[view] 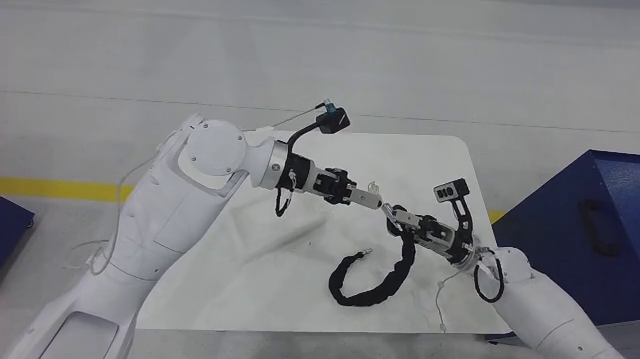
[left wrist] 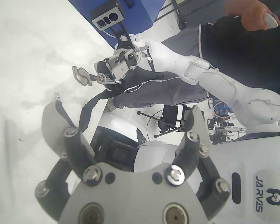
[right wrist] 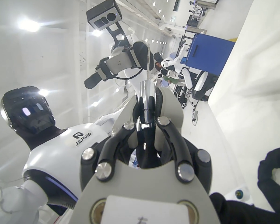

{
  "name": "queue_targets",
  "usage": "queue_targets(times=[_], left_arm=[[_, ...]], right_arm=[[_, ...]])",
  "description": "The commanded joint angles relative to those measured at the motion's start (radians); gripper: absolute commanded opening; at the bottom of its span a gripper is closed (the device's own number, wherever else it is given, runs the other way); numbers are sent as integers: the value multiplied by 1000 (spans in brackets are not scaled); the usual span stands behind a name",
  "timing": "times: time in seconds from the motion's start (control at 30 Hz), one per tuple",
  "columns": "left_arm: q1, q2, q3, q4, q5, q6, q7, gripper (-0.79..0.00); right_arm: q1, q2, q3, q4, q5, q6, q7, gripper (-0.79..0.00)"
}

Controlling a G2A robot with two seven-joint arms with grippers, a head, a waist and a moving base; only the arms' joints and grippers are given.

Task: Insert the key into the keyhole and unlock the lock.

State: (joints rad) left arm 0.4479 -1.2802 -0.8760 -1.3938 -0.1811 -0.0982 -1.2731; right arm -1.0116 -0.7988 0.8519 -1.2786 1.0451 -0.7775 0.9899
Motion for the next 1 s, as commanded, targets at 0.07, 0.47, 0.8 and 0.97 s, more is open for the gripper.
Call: queue_targets(times=[0.07, 0.47, 0.8, 0.97], left_arm=[[25, 7, -36, -9, -7, -17, 65, 0], [42, 11, -53, -19, -11, -22, 85, 0], [42, 11, -53, -19, -11, -22, 85, 0], [42, 11, -53, -19, -11, -22, 85, 0]], right_arm=[[19, -6, 24, 60, -220, -86, -91, -785], [64, -50, -37, 139, -1213, 50, -426, -785], [52, -91, -83, 144, -1437, 154, -606, 0], [37, -87, -20, 129, -1417, 99, -745, 0]])
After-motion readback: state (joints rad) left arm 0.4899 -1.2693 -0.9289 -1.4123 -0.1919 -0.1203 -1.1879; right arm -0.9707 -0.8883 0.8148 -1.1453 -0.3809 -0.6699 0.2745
